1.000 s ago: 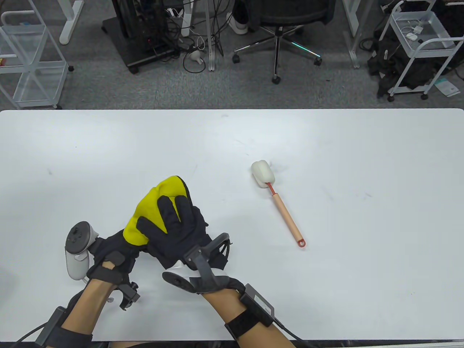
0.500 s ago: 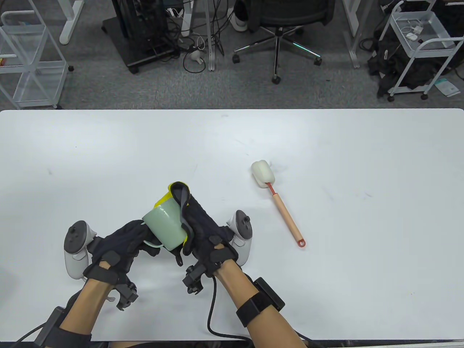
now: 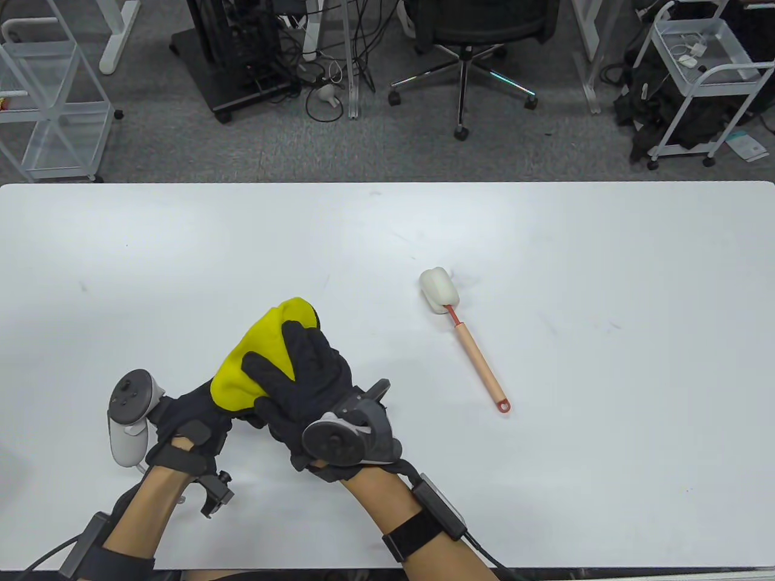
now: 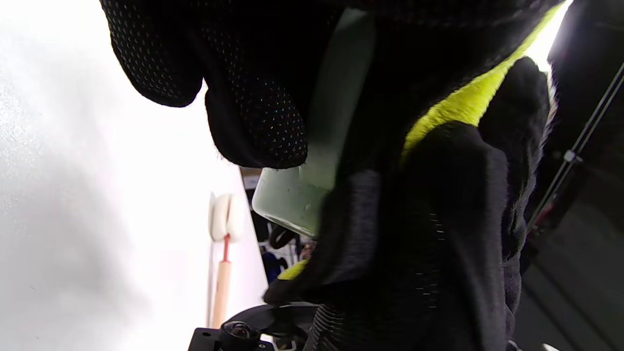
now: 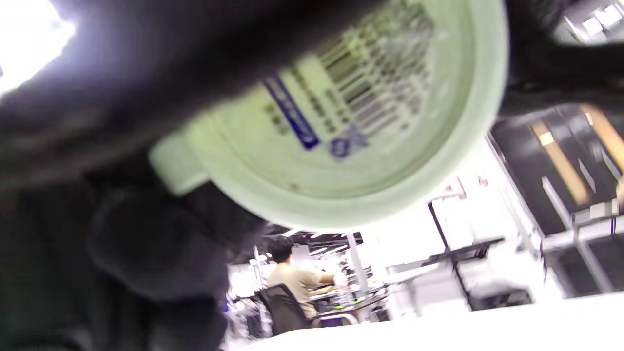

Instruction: Brush the water cup with the cup brush

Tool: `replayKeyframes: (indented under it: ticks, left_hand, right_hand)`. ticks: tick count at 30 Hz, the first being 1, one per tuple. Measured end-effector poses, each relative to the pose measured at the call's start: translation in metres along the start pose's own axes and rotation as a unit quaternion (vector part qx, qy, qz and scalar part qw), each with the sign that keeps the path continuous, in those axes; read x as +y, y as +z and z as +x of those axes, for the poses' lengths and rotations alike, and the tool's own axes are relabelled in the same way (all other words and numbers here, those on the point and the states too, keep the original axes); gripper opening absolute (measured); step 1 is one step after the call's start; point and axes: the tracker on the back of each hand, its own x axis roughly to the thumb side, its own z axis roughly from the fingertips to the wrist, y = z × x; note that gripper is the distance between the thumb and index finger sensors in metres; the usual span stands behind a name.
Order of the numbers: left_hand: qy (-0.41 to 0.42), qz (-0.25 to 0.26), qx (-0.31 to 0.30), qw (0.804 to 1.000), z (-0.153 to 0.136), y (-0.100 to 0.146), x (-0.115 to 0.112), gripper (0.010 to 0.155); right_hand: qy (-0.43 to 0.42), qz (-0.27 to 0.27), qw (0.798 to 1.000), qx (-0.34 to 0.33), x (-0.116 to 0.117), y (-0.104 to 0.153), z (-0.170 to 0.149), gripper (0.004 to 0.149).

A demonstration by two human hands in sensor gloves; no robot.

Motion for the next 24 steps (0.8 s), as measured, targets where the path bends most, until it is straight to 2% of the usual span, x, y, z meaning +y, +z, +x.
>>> replayKeyframes:
  ticks: [1, 4, 7, 8, 10, 11, 12, 14, 15, 19, 20, 22, 24]
  left_hand:
    - [0.002, 0.001, -0.003, 1.0, 0.0, 0.0, 0.0, 0.044]
    - [0.002, 0.0, 0.001, 1.0, 0.0, 0.001, 0.0, 0.044]
    - [0.008, -0.006, 0.001, 1.0, -0.002, 0.0, 0.0, 0.044]
    - [0.013, -0.009, 0.0, 1.0, -0.002, 0.0, 0.0, 0.044]
    - [0.026, -0.008, -0.007, 1.0, 0.0, 0.0, -0.001, 0.044]
    - [0.029, -0.008, -0.01, 0.999, 0.0, 0.0, -0.001, 0.044]
    - [0.032, -0.005, -0.015, 0.999, 0.001, 0.0, -0.001, 0.044]
    - [0.037, 0.001, -0.02, 0.999, 0.001, 0.0, 0.0, 0.044]
    - [0.037, 0.006, -0.022, 0.999, 0.001, 0.0, 0.002, 0.044]
    - [0.06, 0.01, -0.022, 0.998, -0.001, 0.0, 0.009, 0.044]
    - [0.067, 0.02, -0.024, 0.997, -0.002, 0.001, 0.012, 0.044]
    - [0.073, 0.026, -0.024, 0.997, -0.003, 0.0, 0.016, 0.044]
    - [0.069, 0.041, -0.024, 0.997, -0.004, 0.001, 0.02, 0.044]
  right_hand:
    - [-0.011, -0.01, 1.0, 0.013, 0.001, 0.001, -0.002, 0.06]
    - [-0.161, -0.016, 0.983, 0.081, 0.007, 0.004, -0.016, 0.06]
    - [-0.31, -0.018, 0.936, 0.167, 0.014, 0.009, -0.038, 0.061]
    - [-0.369, -0.019, 0.909, 0.192, 0.018, 0.011, -0.045, 0.06]
    - [-0.482, -0.015, 0.843, 0.238, 0.026, 0.015, -0.061, 0.06]
    - [-0.507, -0.014, 0.825, 0.248, 0.028, 0.016, -0.064, 0.06]
    - [-0.544, -0.01, 0.795, 0.267, 0.032, 0.018, -0.069, 0.059]
    - [-0.589, 0.0, 0.756, 0.283, 0.038, 0.021, -0.076, 0.058]
    - [-0.603, 0.003, 0.745, 0.286, 0.041, 0.022, -0.08, 0.057]
    - [-0.611, 0.06, 0.727, 0.307, 0.04, 0.021, -0.093, 0.054]
    - [-0.606, 0.1, 0.728, 0.305, 0.036, 0.018, -0.097, 0.054]
    - [-0.584, 0.15, 0.743, 0.292, 0.026, 0.016, -0.103, 0.054]
    - [-0.548, 0.171, 0.769, 0.282, 0.017, 0.018, -0.111, 0.053]
